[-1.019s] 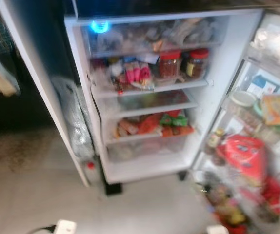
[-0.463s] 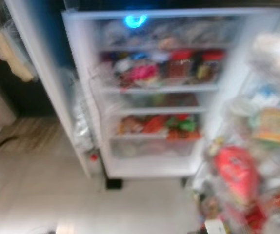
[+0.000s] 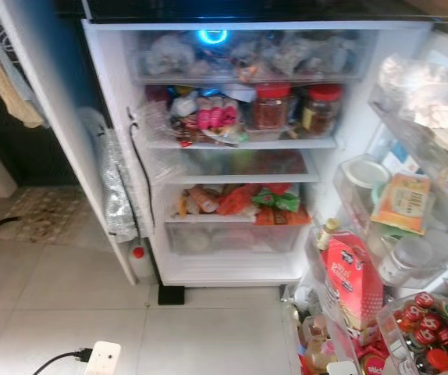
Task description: Restocking fridge
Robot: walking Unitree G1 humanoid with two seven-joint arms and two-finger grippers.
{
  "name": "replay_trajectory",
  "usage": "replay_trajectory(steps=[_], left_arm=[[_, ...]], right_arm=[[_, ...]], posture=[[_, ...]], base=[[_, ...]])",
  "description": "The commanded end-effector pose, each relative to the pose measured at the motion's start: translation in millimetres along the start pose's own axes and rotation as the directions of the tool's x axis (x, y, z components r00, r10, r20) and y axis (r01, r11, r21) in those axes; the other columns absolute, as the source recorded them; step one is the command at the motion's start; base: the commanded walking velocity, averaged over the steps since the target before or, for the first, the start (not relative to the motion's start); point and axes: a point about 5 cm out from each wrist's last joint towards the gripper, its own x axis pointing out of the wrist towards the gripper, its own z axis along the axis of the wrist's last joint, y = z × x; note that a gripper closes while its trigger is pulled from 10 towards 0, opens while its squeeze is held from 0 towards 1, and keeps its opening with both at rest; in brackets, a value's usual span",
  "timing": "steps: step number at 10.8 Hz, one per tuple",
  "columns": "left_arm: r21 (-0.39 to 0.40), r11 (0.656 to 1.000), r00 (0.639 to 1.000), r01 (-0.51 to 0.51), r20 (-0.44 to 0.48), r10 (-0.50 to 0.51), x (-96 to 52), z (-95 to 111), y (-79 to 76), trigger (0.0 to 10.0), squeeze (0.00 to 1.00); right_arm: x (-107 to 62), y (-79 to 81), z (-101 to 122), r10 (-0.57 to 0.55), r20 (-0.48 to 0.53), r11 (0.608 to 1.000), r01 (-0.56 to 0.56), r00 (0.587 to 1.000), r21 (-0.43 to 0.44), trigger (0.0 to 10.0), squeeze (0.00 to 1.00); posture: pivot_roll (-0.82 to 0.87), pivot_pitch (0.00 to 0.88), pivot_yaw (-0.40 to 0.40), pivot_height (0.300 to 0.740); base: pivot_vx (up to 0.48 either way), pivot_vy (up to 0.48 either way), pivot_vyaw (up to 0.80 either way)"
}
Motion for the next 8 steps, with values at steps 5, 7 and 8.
replay_trajectory(steps=[5,7,8], left_arm=[[-0.130,0.991,0.953,-0.018,0.298,0.057,5.2,73.4,11.8,10.0,0.00],[-0.145,0.989,0.836,-0.002,0.543,0.081,-4.4,130.1,19.1,10.0,0.00],[-0.157,0.987,0.762,0.016,0.641,0.089,-13.0,151.5,23.3,10.0,0.00]], right_arm=[[0.0,1.8,-2.0,-0.001,-0.019,1.000,0.001,1.000,-0.015,10.0,0.00],[-0.1,0.5,-2.6,-0.008,-0.023,1.000,0.007,1.000,-0.013,10.0,0.00],[-0.2,0.0,-2.9,-0.009,-0.025,1.000,0.008,1.000,-0.012,10.0,0.00]], posture=[[-0.12,0.000,-0.022,0.740],[-0.12,0.000,-0.020,0.740],[-0.12,0.000,-0.021,0.740]], base=[[0.000,0.000,0.00],[0.000,0.000,0.00],[0.000,0.000,0.00]])
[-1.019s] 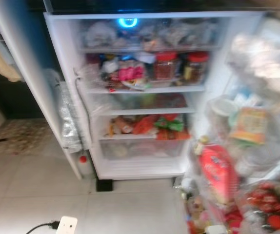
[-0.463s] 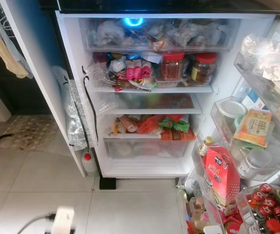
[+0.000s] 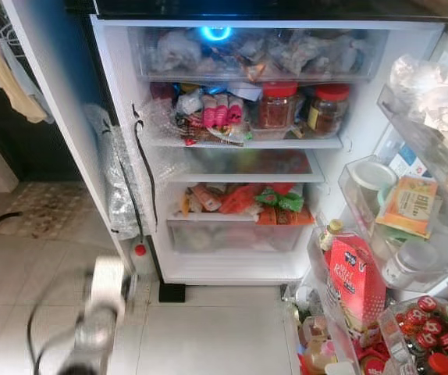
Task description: Restocking fridge
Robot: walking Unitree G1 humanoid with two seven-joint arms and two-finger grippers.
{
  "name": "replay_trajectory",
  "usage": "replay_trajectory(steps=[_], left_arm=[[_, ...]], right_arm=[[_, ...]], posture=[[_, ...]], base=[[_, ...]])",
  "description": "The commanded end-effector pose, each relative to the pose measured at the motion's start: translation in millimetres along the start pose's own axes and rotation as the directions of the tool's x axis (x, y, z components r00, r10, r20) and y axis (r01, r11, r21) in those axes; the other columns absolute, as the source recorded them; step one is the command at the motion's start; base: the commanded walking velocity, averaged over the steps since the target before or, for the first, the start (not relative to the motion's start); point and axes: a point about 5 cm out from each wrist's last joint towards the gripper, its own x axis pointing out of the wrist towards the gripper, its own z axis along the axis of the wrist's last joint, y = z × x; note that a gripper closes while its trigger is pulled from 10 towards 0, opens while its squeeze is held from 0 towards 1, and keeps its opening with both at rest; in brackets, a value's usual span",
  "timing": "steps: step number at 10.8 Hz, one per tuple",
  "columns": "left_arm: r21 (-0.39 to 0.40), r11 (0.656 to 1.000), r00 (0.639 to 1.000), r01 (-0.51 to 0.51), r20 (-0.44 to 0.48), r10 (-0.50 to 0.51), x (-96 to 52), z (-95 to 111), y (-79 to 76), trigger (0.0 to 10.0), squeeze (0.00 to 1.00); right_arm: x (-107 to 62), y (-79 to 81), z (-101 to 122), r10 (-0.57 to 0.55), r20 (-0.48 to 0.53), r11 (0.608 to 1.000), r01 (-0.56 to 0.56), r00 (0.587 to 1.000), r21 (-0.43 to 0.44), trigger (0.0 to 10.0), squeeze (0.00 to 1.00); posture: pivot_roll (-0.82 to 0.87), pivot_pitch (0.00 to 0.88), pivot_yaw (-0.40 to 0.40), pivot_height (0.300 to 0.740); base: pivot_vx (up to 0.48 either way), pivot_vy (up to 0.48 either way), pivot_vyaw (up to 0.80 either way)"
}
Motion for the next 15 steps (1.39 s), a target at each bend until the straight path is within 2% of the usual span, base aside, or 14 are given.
replay_trajectory(steps=[1,2,3,4,6,7,8,10,13,15], left_arm=[[-0.026,1.000,0.995,0.002,0.095,0.001,2.3,15.5,2.6,10.0,0.00],[-0.022,0.999,0.982,0.038,0.185,-0.033,0.2,29.7,0.2,10.0,0.00],[0.011,0.996,0.962,0.093,0.259,-0.092,-9.7,40.3,-6.5,10.0,0.00],[-0.006,0.993,0.951,0.121,0.287,-0.114,-18.8,44.3,-9.5,10.0,0.00],[-0.046,0.964,0.914,0.261,0.334,-0.232,-42.5,57.7,-27.7,10.0,0.00],[-0.024,0.953,0.901,0.301,0.335,-0.277,-49.6,59.2,-35.3,10.0,0.00],[0.024,0.941,0.885,0.338,0.332,-0.327,-52.6,60.4,-43.0,10.0,0.00],[0.015,0.928,0.880,0.373,0.312,-0.358,-55.2,65.9,-43.2,10.0,0.00],[0.015,0.924,0.873,0.383,0.320,-0.368,-42.5,81.1,-47.7,10.0,0.00],[0.032,0.924,0.877,0.381,0.303,-0.372,-40.6,80.1,-49.3,10.0,0.00]], right_arm=[[-0.2,-2.5,-1.5,-0.009,-0.011,1.000,0.009,1.000,0.004,10.0,0.00],[-0.1,-2.6,-1.5,-0.008,-0.014,1.000,0.008,1.000,0.003,10.0,0.00],[0.0,-3.5,-1.8,-0.015,-0.020,1.000,0.015,1.000,0.009,10.0,0.00],[0.1,-4.4,-1.4,-0.018,-0.021,1.000,0.018,1.000,0.008,10.0,0.00],[1.2,-4.2,2.3,-0.029,-0.018,0.999,0.029,0.999,0.018,10.0,0.00],[2.2,-2.7,5.7,-0.029,-0.014,0.999,0.030,0.999,0.021,10.0,0.00],[3.2,-2.4,9.3,-0.034,-0.008,0.999,0.034,0.999,0.033,10.0,0.00],[1.4,-5.4,2.7,-0.037,-0.019,0.998,0.038,0.999,0.057,10.0,0.00],[0.4,-9.8,0.1,-0.045,-0.022,0.997,0.046,0.999,0.064,10.0,0.00],[-2.4,-20.1,-7.3,-0.068,-0.033,0.993,0.071,0.997,0.093,10.0,0.00]], posture=[[-0.12,0.000,-0.022,0.740],[-0.11,0.000,-0.026,0.740],[-0.11,0.000,-0.025,0.740],[-0.11,0.000,-0.028,0.740],[-0.10,0.000,-0.030,0.740],[-0.10,0.000,-0.028,0.740],[-0.10,0.000,-0.026,0.740],[-0.09,0.000,-0.027,0.740],[-0.11,0.000,-0.023,0.740],[-0.12,0.000,-0.015,0.740]], base=[[0.000,0.000,0.00],[0.000,0.000,0.00],[0.000,0.000,0.00],[0.000,0.000,0.00],[0.000,0.000,0.00],[0.000,0.000,0.00],[0.000,0.000,0.00],[0.000,0.000,0.00],[0.000,0.000,0.00],[0.000,0.000,0.00]])
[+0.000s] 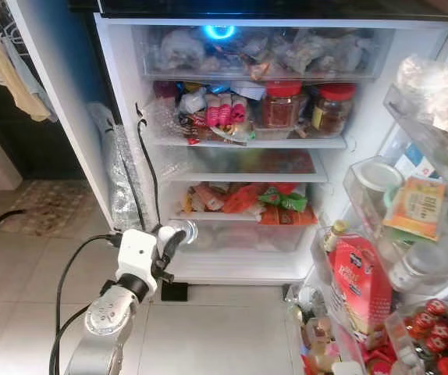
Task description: Restocking fridge
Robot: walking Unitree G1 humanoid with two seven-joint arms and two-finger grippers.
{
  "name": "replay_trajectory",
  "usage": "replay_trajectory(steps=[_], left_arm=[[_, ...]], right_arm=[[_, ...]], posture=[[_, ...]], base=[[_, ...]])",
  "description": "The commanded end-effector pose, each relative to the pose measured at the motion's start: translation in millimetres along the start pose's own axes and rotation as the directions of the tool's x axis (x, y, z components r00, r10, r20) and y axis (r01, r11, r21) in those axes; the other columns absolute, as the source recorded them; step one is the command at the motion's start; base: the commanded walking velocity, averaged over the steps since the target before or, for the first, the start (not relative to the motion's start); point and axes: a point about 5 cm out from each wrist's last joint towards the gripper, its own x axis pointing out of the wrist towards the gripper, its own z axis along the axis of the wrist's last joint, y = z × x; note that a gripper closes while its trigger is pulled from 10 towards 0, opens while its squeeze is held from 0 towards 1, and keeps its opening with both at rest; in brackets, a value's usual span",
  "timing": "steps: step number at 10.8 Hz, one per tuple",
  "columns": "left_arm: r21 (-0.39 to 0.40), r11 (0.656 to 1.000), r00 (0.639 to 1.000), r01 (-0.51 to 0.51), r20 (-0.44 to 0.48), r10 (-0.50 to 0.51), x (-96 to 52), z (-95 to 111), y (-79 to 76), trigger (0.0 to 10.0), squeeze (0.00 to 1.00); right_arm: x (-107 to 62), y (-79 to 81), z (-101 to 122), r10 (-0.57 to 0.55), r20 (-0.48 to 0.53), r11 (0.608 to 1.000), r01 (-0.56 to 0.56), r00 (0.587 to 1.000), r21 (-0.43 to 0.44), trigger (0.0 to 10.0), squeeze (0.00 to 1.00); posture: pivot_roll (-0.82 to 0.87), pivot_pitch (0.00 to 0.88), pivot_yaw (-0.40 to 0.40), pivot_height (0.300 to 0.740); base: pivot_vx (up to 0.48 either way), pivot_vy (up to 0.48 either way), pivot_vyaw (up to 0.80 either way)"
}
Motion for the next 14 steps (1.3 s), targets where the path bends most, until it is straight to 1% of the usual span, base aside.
replay_trajectory(steps=[1,3,4,6,7,11,14], left_arm=[[0.004,1.000,1.000,-0.005,-0.016,0.005,-1.2,-1.6,1.5,10.0,0.00],[0.008,1.000,0.999,0.000,-0.034,0.000,-2.8,-1.4,2.1,10.0,0.00],[0.008,1.000,0.999,0.008,-0.039,-0.008,-2.8,-2.2,0.5,10.0,0.00],[0.006,1.000,0.999,0.019,-0.038,-0.019,-1.4,-2.0,-2.6,10.0,0.00],[0.005,1.000,0.999,0.024,-0.037,-0.024,0.0,-1.6,-3.6,10.0,0.00],[0.004,0.999,0.998,0.034,-0.043,-0.034,2.3,-2.4,-7.0,10.0,0.00],[0.003,0.999,0.998,0.035,-0.045,-0.035,3.7,-1.8,-7.3,10.0,0.00]], right_arm=[[-2.2,-11.6,-7.3,-0.038,-0.020,0.999,0.038,0.999,0.034,10.0,0.00],[-4.1,-15.2,-13.0,-0.036,-0.031,0.999,0.037,0.999,0.029,10.0,0.00],[-4.0,-14.3,-12.6,-0.033,-0.029,0.999,0.034,0.999,0.031,10.0,0.00],[-2.0,-5.4,-8.4,-0.021,-0.029,0.999,0.022,0.999,0.029,10.0,0.00],[-1.7,-1.4,-8.7,-0.017,-0.036,1.000,0.018,0.999,0.025,10.0,0.00],[-1.8,-0.4,-10.3,-0.014,-0.054,1.000,0.015,0.998,0.018,10.0,0.00],[-0.1,0.7,-4.3,-0.016,-0.042,1.000,0.017,0.999,0.025,10.0,0.00]], posture=[[-0.11,0.000,-0.015,0.740],[-0.11,0.000,-0.014,0.740],[-0.11,0.000,-0.013,0.740],[-0.11,0.000,-0.013,0.740],[-0.11,0.000,-0.014,0.740],[-0.11,0.000,-0.025,0.740],[-0.11,0.000,-0.027,0.740]], base=[[0.000,0.000,0.00],[0.242,0.000,0.00],[0.244,0.000,0.00],[0.240,0.000,0.00],[0.000,0.000,0.00],[0.000,0.000,0.00],[0.000,0.000,0.00]])
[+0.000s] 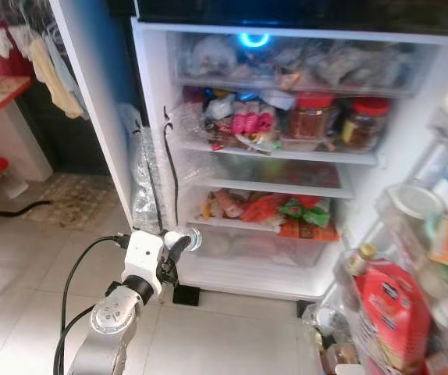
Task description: Restocking fridge
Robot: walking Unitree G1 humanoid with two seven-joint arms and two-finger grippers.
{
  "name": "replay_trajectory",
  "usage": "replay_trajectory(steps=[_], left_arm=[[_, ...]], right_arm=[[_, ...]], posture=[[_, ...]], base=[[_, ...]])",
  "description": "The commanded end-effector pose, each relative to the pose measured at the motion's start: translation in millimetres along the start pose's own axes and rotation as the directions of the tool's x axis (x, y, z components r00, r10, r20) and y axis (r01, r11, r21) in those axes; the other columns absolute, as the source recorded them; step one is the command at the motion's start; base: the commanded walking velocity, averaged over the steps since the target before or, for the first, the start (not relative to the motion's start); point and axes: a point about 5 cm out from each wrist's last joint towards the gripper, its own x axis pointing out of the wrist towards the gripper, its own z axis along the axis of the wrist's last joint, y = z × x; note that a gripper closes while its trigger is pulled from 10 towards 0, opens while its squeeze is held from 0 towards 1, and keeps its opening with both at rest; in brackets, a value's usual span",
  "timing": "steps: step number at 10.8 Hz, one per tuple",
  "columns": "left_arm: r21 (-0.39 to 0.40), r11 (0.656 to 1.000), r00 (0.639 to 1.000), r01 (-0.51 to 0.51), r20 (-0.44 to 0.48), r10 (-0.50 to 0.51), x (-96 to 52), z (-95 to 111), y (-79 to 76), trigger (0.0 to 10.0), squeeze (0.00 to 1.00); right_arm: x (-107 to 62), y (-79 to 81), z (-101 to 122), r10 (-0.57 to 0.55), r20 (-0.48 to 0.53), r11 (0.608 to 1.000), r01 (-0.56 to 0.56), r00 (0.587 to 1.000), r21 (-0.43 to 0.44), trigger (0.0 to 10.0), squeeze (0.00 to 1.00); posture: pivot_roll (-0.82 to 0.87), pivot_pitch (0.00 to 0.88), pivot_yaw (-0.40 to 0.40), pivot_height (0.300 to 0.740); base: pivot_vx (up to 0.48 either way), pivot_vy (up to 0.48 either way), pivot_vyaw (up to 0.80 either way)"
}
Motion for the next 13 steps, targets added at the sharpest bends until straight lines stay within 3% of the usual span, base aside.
replay_trajectory(steps=[1,6,13], left_arm=[[0.013,1.000,1.000,0.010,0.003,-0.010,1.0,1.9,-1.3,10.0,0.00],[0.017,1.000,1.000,0.019,-0.001,-0.019,2.7,2.5,-1.8,10.0,0.00],[0.021,0.999,1.000,0.026,-0.012,-0.026,4.1,1.4,-3.1,10.0,0.00]], right_arm=[[-0.3,-0.4,-1.9,-0.005,-0.009,1.000,0.005,1.000,0.005,10.0,0.00],[-2.9,-4.6,-12.5,-0.011,-0.036,1.000,0.011,0.999,-0.008,10.0,0.00],[-2.2,-3.0,-10.4,-0.010,-0.036,1.000,0.009,0.999,-0.016,10.0,0.00]], posture=[[-0.11,0.000,-0.025,0.740],[-0.11,0.000,-0.023,0.740],[-0.10,0.000,-0.028,0.740]], base=[[0.000,0.000,0.00],[0.268,0.000,0.00],[0.284,0.000,0.00]])
